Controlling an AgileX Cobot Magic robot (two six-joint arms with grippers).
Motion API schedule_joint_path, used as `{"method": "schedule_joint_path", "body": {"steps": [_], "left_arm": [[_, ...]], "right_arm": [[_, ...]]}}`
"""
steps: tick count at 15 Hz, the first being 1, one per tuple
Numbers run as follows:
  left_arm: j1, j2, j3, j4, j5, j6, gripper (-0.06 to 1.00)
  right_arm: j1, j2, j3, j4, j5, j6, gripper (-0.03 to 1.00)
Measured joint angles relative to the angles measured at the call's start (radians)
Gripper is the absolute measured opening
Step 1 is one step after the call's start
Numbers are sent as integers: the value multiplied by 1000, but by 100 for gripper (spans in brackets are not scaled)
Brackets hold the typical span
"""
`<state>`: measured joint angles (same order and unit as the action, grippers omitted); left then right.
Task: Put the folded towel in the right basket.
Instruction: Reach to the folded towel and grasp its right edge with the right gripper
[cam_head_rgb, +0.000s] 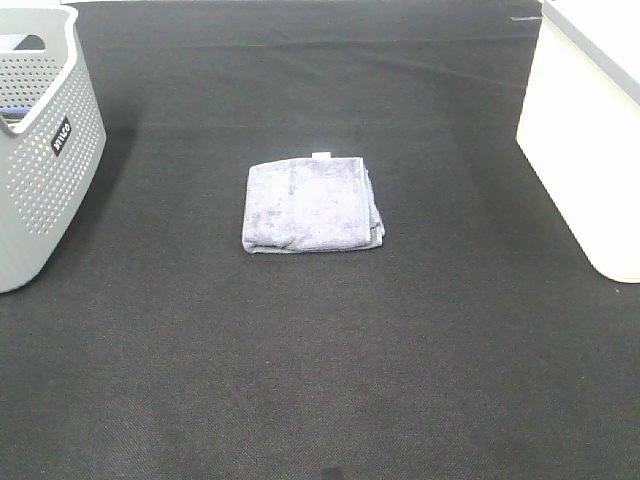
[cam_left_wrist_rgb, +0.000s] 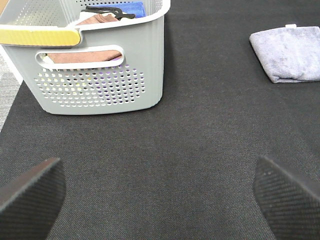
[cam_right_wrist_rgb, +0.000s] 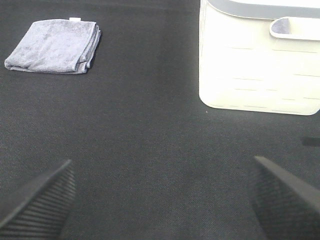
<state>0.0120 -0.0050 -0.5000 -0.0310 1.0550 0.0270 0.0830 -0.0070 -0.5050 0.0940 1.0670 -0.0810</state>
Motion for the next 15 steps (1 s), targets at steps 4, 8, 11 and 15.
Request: {"method": "schedule_joint_path", "body": {"steps": [4,8,11,15], "left_arm": [[0,0,0,0,0,0,97],[0,0,0,0,0,0,97],[0,0,0,0,0,0,97],[0,0,0,0,0,0,97]], "right_arm": [[0,0,0,0,0,0,88],[0,0,0,0,0,0,88],[0,0,0,0,0,0,88],[0,0,0,0,0,0,88]]}}
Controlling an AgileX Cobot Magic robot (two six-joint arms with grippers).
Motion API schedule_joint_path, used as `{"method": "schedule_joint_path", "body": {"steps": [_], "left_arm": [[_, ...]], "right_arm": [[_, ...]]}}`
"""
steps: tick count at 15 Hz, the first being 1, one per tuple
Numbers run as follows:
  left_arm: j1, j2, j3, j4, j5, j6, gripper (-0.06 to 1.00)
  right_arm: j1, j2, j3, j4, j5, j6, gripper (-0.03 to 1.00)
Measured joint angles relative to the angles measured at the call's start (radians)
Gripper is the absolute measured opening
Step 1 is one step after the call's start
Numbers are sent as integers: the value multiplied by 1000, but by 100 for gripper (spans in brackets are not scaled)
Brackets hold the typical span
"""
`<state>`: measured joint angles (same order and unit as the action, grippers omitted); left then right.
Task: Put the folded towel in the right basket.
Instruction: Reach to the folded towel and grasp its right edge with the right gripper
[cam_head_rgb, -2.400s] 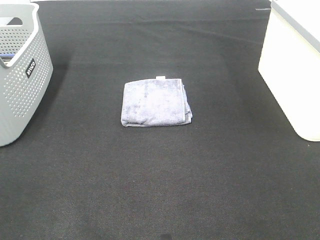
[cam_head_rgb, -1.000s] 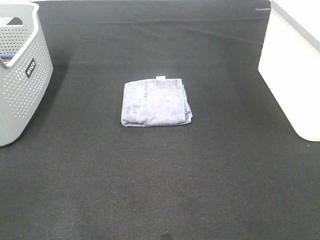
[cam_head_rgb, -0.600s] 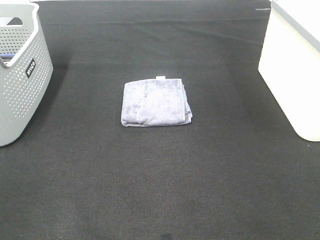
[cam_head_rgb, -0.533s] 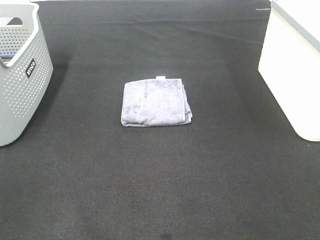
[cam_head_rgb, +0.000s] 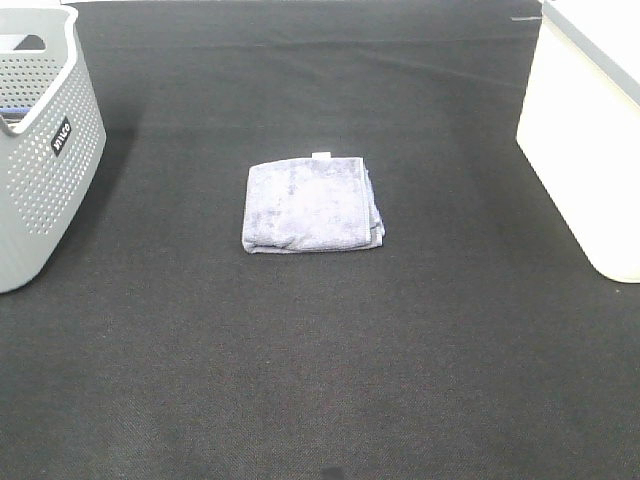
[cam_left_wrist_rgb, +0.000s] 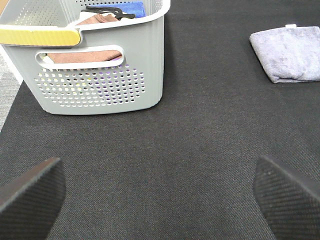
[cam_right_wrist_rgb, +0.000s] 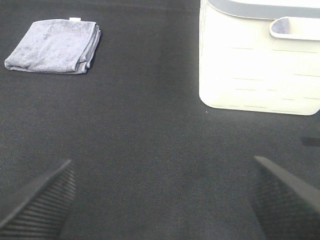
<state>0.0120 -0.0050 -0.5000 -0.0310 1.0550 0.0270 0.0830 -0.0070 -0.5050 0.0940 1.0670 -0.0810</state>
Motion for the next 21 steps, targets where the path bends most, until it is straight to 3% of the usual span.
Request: {"method": "schedule_joint_path", "body": {"steps": [18,21], "left_arm": [[0,0,0,0,0,0,97],[0,0,0,0,0,0,97]], "right_arm": [[0,2,-1,0,-5,0,88],[0,106,-48,3,-114,0,87]]}}
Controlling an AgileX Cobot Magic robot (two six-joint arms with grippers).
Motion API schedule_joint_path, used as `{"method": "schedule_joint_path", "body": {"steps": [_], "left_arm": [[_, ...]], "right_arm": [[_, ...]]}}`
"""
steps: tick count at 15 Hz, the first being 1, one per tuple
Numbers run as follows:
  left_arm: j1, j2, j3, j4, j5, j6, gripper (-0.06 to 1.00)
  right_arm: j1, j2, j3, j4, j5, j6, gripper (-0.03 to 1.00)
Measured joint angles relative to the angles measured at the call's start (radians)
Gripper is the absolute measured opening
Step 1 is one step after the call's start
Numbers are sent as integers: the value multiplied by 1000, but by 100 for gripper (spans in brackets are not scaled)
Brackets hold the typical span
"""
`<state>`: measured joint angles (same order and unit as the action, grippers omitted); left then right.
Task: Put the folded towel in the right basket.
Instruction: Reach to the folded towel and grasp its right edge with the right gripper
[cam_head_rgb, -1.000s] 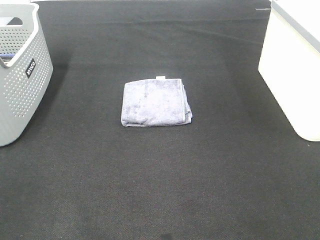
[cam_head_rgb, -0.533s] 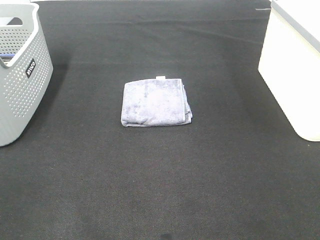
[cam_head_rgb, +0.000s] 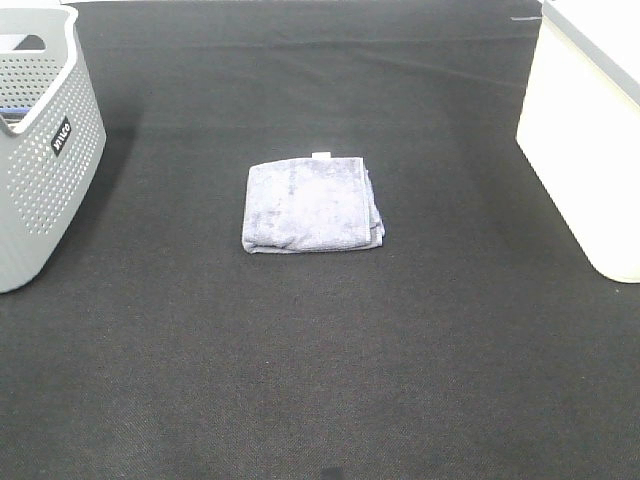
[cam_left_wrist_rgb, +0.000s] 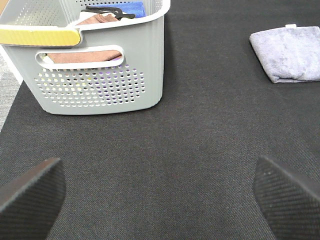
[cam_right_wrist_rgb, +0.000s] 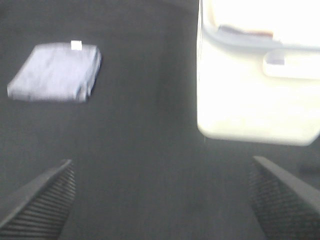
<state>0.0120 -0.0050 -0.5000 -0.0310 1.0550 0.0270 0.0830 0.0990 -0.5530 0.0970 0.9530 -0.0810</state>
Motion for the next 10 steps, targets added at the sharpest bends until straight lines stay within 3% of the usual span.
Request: {"method": "schedule_joint_path", "body": {"steps": [2,5,7,10], "left_arm": [[0,0,0,0,0,0,97],[0,0,0,0,0,0,97],[0,0,0,0,0,0,97],[0,0,0,0,0,0,97]], "right_arm": [[0,174,-76,20,-122,0,86],[0,453,-213,81,-214,-29,85],[0,547,-265,99,-222,-54,84],[0,883,-493,181,-207,-150,83]]}}
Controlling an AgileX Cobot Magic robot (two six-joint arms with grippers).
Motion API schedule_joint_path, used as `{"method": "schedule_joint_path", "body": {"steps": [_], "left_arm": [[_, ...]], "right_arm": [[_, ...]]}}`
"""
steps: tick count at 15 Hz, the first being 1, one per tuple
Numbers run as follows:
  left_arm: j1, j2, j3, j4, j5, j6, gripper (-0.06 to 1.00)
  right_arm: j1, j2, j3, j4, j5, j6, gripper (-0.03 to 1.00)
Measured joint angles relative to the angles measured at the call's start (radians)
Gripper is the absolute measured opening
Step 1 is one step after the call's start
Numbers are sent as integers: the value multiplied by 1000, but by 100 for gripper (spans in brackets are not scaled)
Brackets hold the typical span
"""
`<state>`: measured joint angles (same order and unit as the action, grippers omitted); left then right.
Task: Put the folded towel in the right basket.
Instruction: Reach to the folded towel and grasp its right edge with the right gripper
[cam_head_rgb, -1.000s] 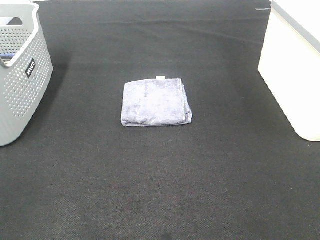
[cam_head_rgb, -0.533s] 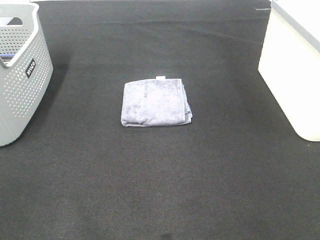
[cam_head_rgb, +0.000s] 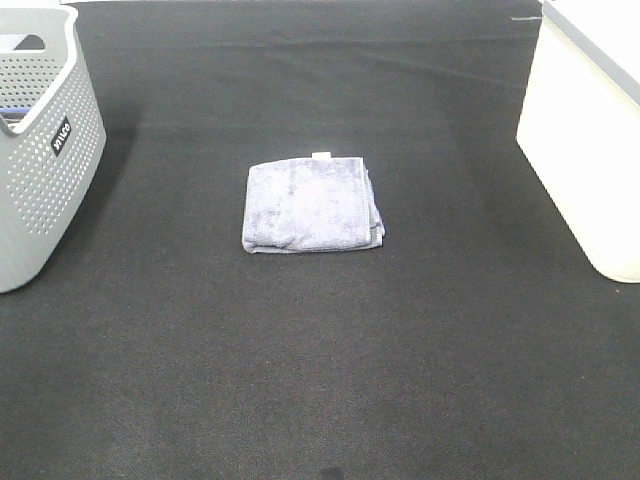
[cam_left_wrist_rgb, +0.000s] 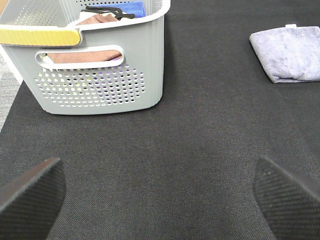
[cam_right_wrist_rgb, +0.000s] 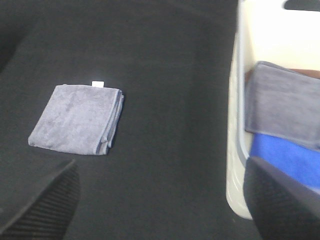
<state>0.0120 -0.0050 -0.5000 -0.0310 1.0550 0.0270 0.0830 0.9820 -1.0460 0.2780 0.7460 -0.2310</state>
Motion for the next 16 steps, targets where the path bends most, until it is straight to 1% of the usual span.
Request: {"method": "schedule_joint_path", "body": {"steps": [3,5,8,9,10,13,14,16], "left_arm": [[0,0,0,0,0,0,97],[0,0,0,0,0,0,97],[0,0,0,0,0,0,97],[0,0,0,0,0,0,97],[0,0,0,0,0,0,97],[0,0,0,0,0,0,97],[0,0,0,0,0,0,97],[0,0,0,0,0,0,97]], "right_arm": [[0,272,-217,61,79,-41,81],[11,438,-365,77,93,-48,79],[102,671,-569,73,95,-52,76],[138,740,-628,73,117,-52,76],[175,854,-725,80,175,-52,76],[187,1051,-901,146,351,-50,76],[186,1115,-945,156,397,-49,76],[186,1219,-1001,176,445,-28,76]]}}
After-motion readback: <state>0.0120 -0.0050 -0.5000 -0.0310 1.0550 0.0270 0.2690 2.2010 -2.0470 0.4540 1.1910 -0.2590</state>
